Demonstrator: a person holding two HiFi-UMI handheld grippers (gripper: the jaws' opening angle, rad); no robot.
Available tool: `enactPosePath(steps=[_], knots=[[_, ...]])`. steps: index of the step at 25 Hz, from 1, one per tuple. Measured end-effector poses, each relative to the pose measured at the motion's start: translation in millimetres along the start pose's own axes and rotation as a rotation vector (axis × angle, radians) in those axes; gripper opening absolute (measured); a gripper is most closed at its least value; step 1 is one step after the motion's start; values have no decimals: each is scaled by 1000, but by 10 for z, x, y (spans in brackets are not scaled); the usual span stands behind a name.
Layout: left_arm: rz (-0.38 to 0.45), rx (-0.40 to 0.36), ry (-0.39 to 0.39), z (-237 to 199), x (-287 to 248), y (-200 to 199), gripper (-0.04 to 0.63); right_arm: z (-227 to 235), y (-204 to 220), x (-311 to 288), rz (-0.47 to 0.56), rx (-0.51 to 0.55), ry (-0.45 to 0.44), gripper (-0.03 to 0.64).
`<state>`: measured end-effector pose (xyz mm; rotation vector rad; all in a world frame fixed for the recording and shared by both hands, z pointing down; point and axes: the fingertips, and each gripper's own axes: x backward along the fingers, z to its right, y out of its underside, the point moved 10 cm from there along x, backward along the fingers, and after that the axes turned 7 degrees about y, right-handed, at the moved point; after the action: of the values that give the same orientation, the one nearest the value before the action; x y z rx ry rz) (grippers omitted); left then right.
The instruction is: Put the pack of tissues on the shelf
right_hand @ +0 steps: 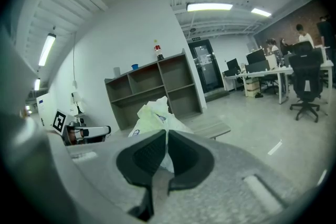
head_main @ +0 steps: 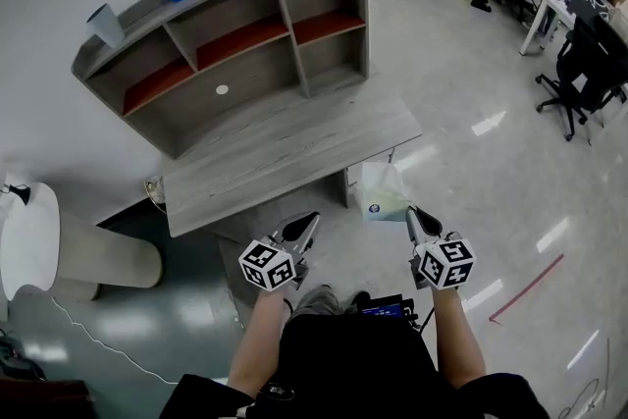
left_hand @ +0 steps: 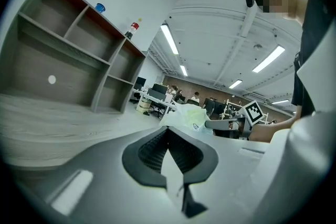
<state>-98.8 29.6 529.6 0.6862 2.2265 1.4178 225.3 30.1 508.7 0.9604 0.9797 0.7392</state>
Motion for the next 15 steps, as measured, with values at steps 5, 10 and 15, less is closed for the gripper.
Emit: enactPosePath(steps=[5, 10, 15], knots=[[-15, 3, -3, -57, -110, 26, 0, 83, -12, -122, -10, -6, -6, 9], [-5, 10, -3, -266, -300, -7, 0, 185, -79, -342, -17, -1, -2, 9], [-5, 18, 9, -511, -546, -75, 0, 322, -192, -587, -19, 4, 13, 9]])
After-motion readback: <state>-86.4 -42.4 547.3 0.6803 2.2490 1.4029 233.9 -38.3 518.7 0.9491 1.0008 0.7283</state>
